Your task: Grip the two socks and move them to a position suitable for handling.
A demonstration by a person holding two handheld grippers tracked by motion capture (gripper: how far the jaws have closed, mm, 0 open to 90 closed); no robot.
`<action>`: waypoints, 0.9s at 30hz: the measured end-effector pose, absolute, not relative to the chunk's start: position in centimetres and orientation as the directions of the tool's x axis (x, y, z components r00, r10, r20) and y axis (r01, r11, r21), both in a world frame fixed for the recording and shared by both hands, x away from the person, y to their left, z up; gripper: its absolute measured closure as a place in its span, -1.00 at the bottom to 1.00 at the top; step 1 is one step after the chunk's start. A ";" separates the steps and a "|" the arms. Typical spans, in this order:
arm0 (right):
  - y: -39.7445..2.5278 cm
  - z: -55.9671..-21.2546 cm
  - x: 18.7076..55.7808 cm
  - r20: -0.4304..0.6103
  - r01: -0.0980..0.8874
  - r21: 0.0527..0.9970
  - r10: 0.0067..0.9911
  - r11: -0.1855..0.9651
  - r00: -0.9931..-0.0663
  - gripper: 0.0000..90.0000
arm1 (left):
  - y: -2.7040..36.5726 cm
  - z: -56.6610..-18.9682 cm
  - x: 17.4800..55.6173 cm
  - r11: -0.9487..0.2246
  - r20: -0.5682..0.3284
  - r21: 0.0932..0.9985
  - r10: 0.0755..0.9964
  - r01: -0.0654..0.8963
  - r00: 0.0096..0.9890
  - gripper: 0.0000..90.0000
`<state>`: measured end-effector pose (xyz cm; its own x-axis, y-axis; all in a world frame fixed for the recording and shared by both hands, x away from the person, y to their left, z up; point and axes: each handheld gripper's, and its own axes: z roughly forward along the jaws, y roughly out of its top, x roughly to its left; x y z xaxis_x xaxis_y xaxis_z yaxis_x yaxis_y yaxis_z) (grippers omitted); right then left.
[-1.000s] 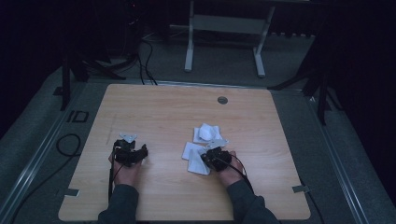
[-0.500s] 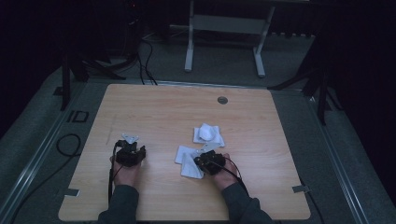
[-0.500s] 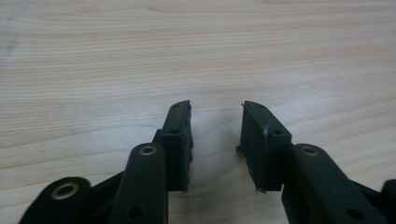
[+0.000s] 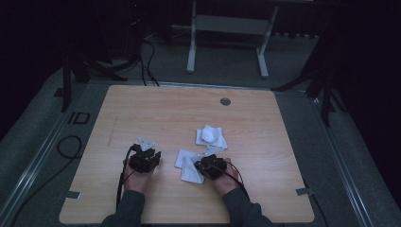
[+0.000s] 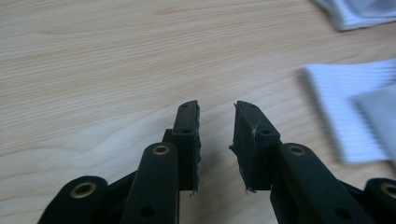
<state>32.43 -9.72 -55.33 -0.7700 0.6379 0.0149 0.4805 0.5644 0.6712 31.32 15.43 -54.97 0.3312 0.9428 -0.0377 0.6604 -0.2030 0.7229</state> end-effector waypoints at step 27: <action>-9.2 -55.3 31.7 0.002 0.459 0.667 0.615 0.586 -0.789 0.91 | 10.5 -55.7 30.5 -0.352 -0.033 0.716 0.845 0.602 0.534 0.93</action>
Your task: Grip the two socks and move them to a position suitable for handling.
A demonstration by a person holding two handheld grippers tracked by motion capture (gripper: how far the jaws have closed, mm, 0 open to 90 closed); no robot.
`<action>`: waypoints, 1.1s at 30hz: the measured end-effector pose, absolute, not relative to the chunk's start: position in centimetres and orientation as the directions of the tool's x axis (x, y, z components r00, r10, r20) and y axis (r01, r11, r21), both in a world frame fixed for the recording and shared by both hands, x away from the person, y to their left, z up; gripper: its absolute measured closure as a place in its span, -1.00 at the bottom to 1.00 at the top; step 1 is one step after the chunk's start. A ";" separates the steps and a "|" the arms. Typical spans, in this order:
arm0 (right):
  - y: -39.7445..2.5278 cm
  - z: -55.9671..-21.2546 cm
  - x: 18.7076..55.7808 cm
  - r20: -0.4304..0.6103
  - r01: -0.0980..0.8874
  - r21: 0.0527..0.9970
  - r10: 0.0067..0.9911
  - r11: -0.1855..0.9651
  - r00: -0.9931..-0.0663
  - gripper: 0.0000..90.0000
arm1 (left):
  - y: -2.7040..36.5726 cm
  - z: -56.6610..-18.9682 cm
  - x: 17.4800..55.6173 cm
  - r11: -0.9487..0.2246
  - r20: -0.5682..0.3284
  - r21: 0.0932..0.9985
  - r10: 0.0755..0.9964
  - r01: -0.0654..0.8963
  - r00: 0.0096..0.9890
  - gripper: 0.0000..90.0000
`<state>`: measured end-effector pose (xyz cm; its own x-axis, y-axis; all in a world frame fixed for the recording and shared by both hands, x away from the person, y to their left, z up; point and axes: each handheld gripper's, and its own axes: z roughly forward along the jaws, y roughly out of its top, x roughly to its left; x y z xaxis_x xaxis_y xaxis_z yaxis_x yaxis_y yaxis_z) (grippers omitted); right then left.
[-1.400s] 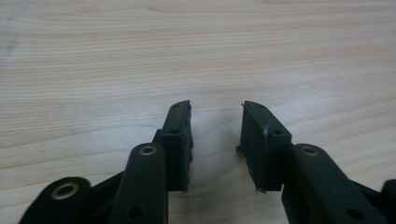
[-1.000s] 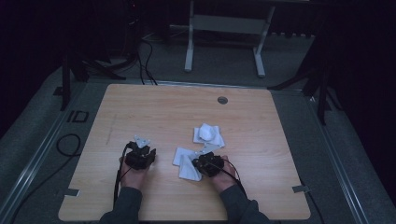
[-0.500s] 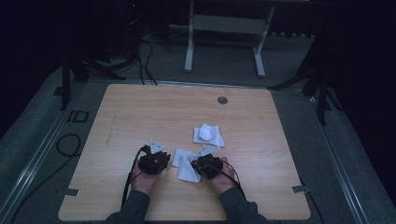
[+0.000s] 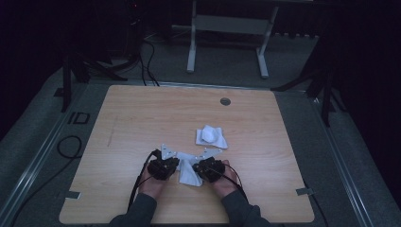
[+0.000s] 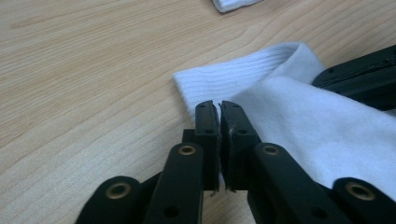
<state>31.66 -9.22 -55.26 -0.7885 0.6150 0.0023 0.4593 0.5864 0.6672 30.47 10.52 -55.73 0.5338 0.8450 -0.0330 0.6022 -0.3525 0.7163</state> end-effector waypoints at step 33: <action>-10.5 -53.6 30.6 0.051 0.479 0.656 0.599 0.583 -0.799 0.97 | 10.1 -55.8 30.4 -0.383 0.004 0.707 0.844 0.595 0.537 0.98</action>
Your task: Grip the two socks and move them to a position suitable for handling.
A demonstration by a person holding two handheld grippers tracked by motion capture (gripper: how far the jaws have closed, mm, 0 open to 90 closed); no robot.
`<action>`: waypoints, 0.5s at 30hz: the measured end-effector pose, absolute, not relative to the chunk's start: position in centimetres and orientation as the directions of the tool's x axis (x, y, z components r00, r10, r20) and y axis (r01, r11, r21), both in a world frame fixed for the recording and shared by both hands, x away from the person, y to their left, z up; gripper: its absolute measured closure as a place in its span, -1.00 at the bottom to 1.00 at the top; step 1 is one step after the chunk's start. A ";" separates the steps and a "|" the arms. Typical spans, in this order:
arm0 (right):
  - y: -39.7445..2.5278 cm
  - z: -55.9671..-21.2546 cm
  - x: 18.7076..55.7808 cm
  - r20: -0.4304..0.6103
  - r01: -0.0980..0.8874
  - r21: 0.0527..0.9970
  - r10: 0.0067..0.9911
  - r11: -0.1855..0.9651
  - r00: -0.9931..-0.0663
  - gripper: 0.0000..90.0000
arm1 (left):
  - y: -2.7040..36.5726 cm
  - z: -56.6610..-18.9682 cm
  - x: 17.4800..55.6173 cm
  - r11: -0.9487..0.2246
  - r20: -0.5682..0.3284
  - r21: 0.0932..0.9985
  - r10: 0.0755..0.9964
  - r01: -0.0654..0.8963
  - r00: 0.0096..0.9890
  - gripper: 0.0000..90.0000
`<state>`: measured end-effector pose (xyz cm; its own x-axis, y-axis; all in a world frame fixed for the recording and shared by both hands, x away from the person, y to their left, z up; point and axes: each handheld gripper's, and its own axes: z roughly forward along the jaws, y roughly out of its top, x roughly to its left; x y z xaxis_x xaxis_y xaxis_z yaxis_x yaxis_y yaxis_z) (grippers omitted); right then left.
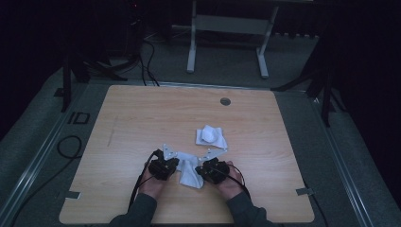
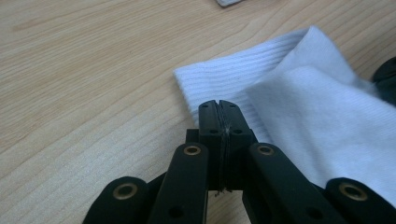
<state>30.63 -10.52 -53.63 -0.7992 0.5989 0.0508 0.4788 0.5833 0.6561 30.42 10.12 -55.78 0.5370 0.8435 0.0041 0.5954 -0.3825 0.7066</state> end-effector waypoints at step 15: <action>-13.3 -51.3 30.6 0.035 0.474 0.699 0.636 0.535 -0.771 0.99 | 10.1 -55.8 30.4 -0.380 0.003 0.709 0.844 0.594 0.537 0.98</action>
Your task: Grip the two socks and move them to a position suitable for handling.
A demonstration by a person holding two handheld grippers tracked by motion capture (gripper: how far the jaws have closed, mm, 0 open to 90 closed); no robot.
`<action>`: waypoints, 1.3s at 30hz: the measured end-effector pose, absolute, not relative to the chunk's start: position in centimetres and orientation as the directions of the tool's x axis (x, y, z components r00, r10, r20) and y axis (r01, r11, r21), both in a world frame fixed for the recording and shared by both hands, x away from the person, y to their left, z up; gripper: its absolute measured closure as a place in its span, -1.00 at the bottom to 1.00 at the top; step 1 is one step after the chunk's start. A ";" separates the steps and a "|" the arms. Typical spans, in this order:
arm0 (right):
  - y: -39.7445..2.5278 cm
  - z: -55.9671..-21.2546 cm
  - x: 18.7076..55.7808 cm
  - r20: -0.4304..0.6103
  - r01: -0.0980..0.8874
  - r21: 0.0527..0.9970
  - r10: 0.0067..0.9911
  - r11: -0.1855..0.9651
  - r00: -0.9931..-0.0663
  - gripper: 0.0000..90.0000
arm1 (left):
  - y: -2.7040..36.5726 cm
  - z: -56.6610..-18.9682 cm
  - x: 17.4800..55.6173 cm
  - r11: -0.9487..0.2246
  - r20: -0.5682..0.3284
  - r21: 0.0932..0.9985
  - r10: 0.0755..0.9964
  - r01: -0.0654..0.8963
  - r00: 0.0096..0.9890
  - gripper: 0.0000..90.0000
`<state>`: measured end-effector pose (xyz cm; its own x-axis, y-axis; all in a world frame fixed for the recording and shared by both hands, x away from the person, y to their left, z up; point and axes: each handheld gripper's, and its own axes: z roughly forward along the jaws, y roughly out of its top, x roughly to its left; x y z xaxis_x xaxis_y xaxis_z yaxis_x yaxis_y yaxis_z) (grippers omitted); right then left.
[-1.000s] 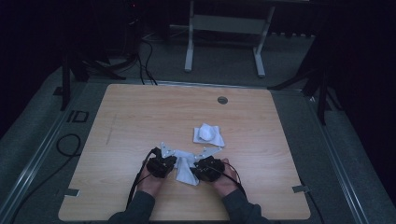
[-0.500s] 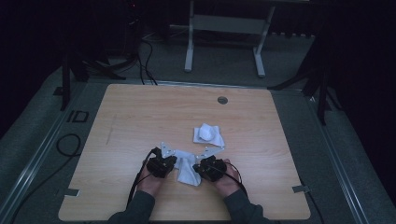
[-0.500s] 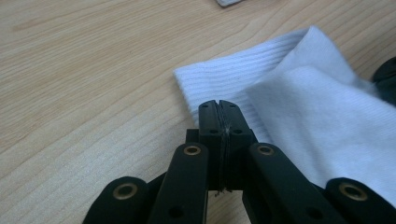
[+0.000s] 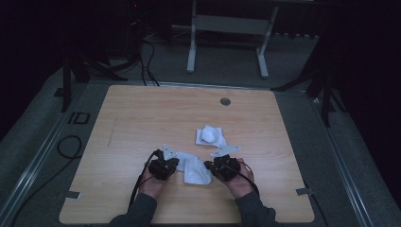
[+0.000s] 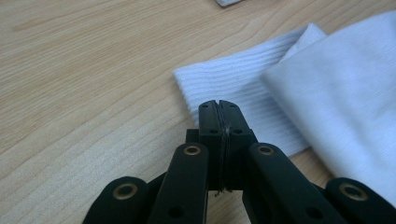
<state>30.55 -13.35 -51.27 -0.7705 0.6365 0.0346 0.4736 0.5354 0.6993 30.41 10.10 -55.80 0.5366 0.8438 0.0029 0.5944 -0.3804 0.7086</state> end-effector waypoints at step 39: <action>-21.9 -51.5 32.7 -0.044 0.553 0.705 0.806 0.444 -0.590 0.70 | 5.4 -54.5 28.4 -0.458 0.014 0.743 0.739 0.487 0.674 0.89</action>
<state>32.69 -21.87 -51.55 -0.5903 0.8059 -0.0444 0.5532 0.4440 0.7048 28.39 5.37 -54.49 0.6741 0.7385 0.0140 0.4869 -0.4585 0.7434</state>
